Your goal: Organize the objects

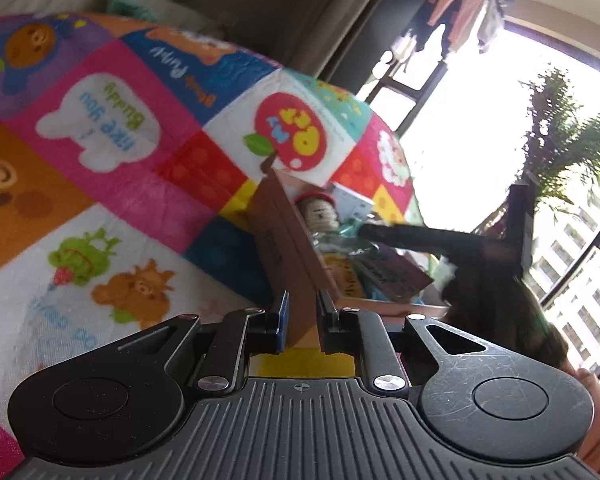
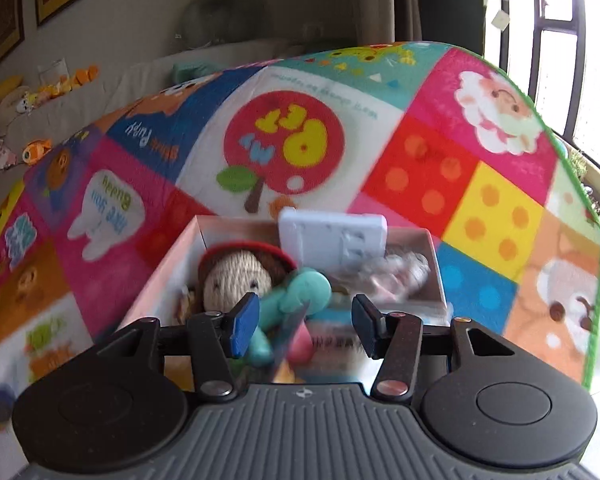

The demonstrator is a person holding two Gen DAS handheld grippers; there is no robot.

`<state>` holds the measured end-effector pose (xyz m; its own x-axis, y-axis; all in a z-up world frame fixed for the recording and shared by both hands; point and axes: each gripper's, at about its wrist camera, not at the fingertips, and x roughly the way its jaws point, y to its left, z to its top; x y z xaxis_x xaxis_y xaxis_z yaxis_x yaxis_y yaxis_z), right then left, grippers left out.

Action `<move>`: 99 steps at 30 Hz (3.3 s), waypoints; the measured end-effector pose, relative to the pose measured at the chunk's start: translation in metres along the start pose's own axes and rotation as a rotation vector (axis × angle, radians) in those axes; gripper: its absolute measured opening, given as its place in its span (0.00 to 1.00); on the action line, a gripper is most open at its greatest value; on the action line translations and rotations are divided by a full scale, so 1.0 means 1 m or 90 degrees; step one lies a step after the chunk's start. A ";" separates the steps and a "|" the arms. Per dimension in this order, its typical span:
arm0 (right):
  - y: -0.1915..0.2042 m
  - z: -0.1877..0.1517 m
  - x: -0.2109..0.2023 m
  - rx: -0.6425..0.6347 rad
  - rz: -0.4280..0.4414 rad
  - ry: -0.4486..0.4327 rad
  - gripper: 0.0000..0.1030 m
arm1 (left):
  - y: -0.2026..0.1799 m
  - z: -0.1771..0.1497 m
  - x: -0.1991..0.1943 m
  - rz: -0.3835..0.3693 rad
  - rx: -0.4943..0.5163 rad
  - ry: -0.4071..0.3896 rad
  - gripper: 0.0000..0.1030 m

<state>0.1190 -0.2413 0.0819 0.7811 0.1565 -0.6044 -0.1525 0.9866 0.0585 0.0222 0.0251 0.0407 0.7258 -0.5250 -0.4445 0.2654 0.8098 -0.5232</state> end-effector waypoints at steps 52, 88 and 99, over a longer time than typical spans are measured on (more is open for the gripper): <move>0.095 -0.041 -0.028 -0.161 0.001 -0.022 0.86 | 0.081 0.065 0.031 0.234 -0.011 0.019 0.79; 0.092 -0.110 -0.040 0.025 -0.081 0.028 1.00 | -0.014 -0.051 0.012 0.374 0.177 0.013 0.81; 0.091 -0.112 -0.040 0.025 -0.081 0.024 1.00 | -0.014 -0.051 0.012 0.374 0.177 0.013 0.81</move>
<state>0.0057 -0.1626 0.0221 0.7693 0.0283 -0.6383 -0.0288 0.9995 0.0097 -0.0049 -0.0058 0.0053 0.7884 0.0232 -0.6147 -0.0157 0.9997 0.0176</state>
